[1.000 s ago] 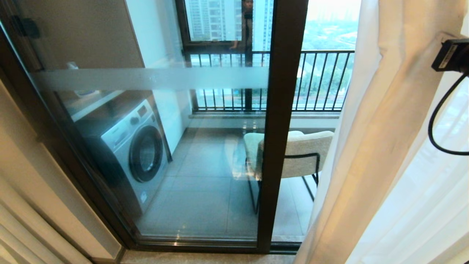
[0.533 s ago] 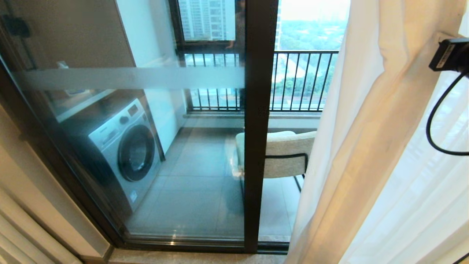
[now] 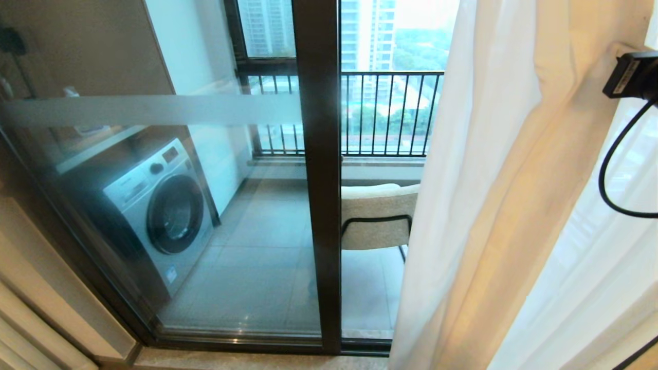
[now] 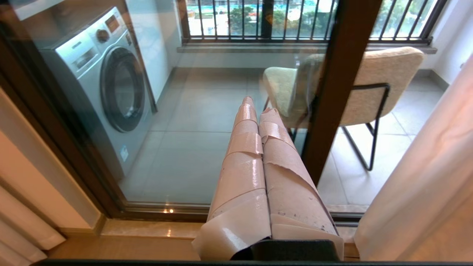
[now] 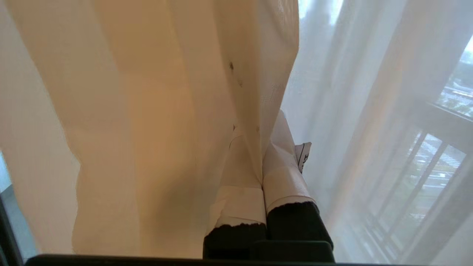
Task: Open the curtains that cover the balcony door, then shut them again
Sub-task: Pull the inner curtains open on both sides
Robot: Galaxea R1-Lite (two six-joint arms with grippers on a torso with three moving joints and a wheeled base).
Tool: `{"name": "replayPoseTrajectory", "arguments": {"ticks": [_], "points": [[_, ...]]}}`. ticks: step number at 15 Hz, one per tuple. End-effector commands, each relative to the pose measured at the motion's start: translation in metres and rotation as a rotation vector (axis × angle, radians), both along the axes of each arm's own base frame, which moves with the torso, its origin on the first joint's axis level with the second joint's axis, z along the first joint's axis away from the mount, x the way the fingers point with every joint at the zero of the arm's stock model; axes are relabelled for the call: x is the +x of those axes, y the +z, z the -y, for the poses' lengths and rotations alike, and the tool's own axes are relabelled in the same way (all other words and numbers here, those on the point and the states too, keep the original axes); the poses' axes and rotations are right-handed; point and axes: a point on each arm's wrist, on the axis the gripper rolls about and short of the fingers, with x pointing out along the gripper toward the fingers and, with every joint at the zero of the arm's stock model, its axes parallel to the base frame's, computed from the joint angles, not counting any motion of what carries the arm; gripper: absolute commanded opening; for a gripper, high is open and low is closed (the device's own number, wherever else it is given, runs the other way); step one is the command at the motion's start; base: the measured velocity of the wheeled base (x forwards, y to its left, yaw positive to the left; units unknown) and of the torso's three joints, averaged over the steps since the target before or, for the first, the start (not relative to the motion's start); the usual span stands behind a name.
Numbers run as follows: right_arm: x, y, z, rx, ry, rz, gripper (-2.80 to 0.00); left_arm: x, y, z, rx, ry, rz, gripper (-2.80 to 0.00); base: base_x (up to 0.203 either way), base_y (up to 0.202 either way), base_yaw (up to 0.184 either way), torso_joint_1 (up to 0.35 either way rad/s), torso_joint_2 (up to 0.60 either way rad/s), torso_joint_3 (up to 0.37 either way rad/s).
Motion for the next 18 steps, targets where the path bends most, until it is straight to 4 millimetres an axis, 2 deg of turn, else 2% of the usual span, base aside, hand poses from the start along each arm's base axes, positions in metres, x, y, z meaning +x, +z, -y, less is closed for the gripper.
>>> {"name": "replayPoseTrajectory", "arguments": {"ticks": [1, 18], "points": [[-0.0001, 0.0005, 0.0000, -0.001, -0.001, 0.005, -2.80, 0.0000, -0.0001, 0.0000, 0.000, 0.000, 0.000, -2.80, 0.000, -0.192, 0.000, 0.003, 0.00, 0.002], [-0.0007, 0.0010, 0.0000, -0.001, -0.001, 0.006, -2.80, 0.0000, 0.0001, 0.0000, -0.002, 0.001, 0.002, -2.80, 0.000, -0.190, 0.001, 0.002, 0.00, 0.002]]}}
